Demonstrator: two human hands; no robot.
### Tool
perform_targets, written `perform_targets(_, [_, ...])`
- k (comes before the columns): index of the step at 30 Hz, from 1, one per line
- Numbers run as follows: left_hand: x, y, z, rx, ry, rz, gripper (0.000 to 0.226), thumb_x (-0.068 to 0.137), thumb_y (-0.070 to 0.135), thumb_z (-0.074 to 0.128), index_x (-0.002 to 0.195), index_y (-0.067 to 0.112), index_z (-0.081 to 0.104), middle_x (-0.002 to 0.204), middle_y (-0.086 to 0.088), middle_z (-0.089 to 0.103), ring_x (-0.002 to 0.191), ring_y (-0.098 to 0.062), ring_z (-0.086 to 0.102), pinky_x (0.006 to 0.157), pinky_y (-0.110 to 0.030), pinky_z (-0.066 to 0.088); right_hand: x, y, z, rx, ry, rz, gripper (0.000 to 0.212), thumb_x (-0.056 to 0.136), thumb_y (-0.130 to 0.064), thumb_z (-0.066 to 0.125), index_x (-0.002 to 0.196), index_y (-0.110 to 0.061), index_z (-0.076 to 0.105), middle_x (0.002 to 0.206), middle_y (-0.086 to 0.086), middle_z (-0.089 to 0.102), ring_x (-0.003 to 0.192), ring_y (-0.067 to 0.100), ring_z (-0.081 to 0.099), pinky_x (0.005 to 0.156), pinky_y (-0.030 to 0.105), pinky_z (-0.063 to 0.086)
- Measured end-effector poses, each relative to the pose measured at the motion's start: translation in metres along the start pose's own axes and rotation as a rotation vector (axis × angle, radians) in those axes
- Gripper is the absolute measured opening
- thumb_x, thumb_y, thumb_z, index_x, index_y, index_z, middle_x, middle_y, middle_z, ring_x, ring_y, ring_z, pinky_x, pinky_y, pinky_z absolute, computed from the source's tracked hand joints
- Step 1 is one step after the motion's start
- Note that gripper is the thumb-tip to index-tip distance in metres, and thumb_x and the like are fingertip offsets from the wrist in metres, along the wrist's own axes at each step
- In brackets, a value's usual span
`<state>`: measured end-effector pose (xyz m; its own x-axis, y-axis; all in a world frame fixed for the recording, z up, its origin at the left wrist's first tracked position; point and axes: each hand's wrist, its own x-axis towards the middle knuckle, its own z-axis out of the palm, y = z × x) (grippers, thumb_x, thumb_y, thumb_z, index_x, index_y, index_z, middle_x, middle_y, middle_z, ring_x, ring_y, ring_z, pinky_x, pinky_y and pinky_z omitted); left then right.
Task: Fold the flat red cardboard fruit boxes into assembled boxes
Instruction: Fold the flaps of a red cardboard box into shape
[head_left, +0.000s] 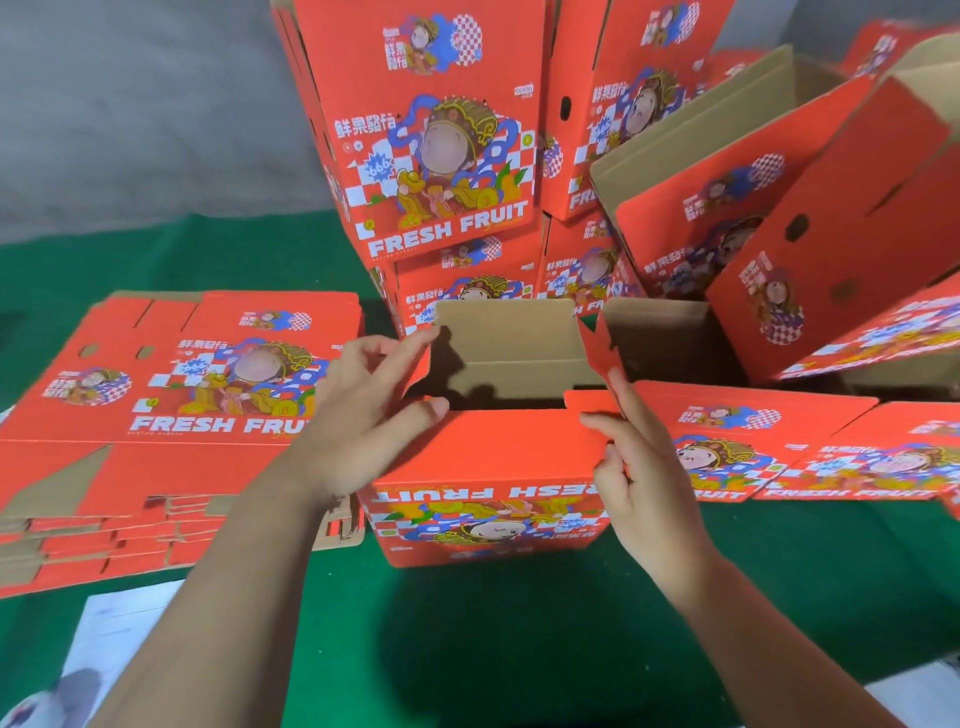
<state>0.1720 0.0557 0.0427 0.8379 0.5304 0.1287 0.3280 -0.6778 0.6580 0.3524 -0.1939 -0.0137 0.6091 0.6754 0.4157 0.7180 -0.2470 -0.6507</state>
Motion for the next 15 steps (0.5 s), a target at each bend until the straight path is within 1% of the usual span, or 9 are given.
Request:
perform_targets(2, [0.005, 0.003, 0.000, 0.042, -0.024, 0.076, 0.055, 0.081, 0.067, 0.045, 0.135, 0.061, 0.049, 0.151, 0.021, 0.023, 0.148, -0.009, 0.015, 0.119, -0.038, 0.014, 0.001, 0.000, 0.001, 0.007, -0.010, -0.030, 0.042, 0.092, 0.016, 0.055, 0.126, -0.004, 0.069, 0.166, -0.004, 0.031, 0.153, 0.020, 0.034, 0.113, 0.052, 0.043])
perform_targets(3, [0.007, 0.005, 0.003, 0.089, -0.055, 0.110, 0.053, 0.082, 0.067, 0.043, 0.133, 0.056, 0.053, 0.157, 0.016, 0.022, 0.150, -0.011, 0.015, 0.120, -0.038, 0.013, 0.001, 0.000, 0.002, 0.008, -0.012, -0.035, 0.042, 0.092, 0.016, 0.055, 0.126, -0.004, 0.069, 0.166, -0.003, 0.031, 0.153, 0.021, 0.033, 0.113, 0.051, 0.043])
perform_targets(4, [0.010, 0.006, 0.007, 0.119, -0.079, 0.120, 0.054, 0.084, 0.070, 0.040, 0.134, 0.054, 0.055, 0.157, 0.011, 0.026, 0.149, -0.014, 0.019, 0.120, -0.038, 0.015, 0.001, 0.000, 0.003, 0.009, -0.010, -0.032, 0.042, 0.092, 0.016, 0.054, 0.125, -0.004, 0.070, 0.166, -0.002, 0.032, 0.153, 0.020, 0.033, 0.114, 0.050, 0.043])
perform_targets(6, [0.015, 0.007, 0.012, 0.115, -0.051, 0.058, 0.056, 0.090, 0.075, 0.029, 0.135, 0.054, 0.054, 0.135, 0.009, 0.043, 0.132, -0.021, 0.036, 0.114, -0.039, 0.023, -0.001, 0.001, 0.003, 0.003, -0.001, -0.057, 0.041, 0.092, 0.014, 0.051, 0.124, -0.003, 0.070, 0.165, 0.001, 0.036, 0.153, 0.022, 0.034, 0.116, 0.045, 0.040])
perform_targets(8, [0.020, 0.005, 0.016, 0.055, 0.056, 0.003, 0.046, 0.098, 0.070, 0.024, 0.125, 0.048, 0.054, 0.114, 0.010, 0.054, 0.116, -0.025, 0.048, 0.106, -0.046, 0.033, -0.007, 0.004, 0.003, -0.021, 0.019, -0.123, 0.042, 0.088, 0.011, 0.049, 0.123, -0.001, 0.071, 0.159, 0.006, 0.045, 0.152, 0.026, 0.037, 0.120, 0.042, 0.036])
perform_targets(10, [0.026, 0.000, 0.020, 0.063, 0.136, -0.013, 0.029, 0.105, 0.060, 0.034, 0.121, 0.041, 0.047, 0.099, 0.008, 0.059, 0.102, -0.031, 0.055, 0.098, -0.051, 0.041, -0.013, 0.006, 0.003, -0.018, 0.021, -0.134, 0.045, 0.086, 0.009, 0.048, 0.124, -0.001, 0.070, 0.156, 0.006, 0.050, 0.152, 0.025, 0.038, 0.122, 0.039, 0.033])
perform_targets(12, [0.031, 0.001, 0.025, 0.103, 0.178, 0.016, 0.034, 0.105, 0.054, 0.043, 0.131, 0.033, 0.040, 0.088, 0.008, 0.057, 0.094, -0.034, 0.057, 0.093, -0.052, 0.044, -0.014, 0.005, 0.001, 0.018, 0.014, -0.094, 0.049, 0.088, 0.006, 0.048, 0.131, -0.006, 0.067, 0.153, 0.004, 0.054, 0.151, 0.022, 0.039, 0.121, 0.040, 0.035])
perform_targets(13, [0.031, 0.001, 0.027, 0.070, 0.197, 0.040, 0.042, 0.104, 0.055, 0.043, 0.138, 0.032, 0.037, 0.089, 0.008, 0.058, 0.095, -0.031, 0.059, 0.092, -0.050, 0.044, -0.013, 0.004, -0.001, 0.042, 0.014, -0.067, 0.051, 0.090, 0.002, 0.049, 0.136, -0.012, 0.064, 0.150, 0.003, 0.056, 0.149, 0.021, 0.043, 0.120, 0.042, 0.037])
perform_targets(15, [0.027, 0.000, 0.025, -0.143, 0.248, 0.067, 0.050, 0.105, 0.057, 0.039, 0.150, 0.036, 0.032, 0.097, 0.014, 0.063, 0.102, -0.009, 0.062, 0.091, -0.039, 0.042, -0.009, -0.002, -0.007, 0.070, 0.010, -0.011, 0.050, 0.094, -0.012, 0.054, 0.139, -0.034, 0.053, 0.143, -0.001, 0.062, 0.140, 0.018, 0.052, 0.116, 0.041, 0.040])
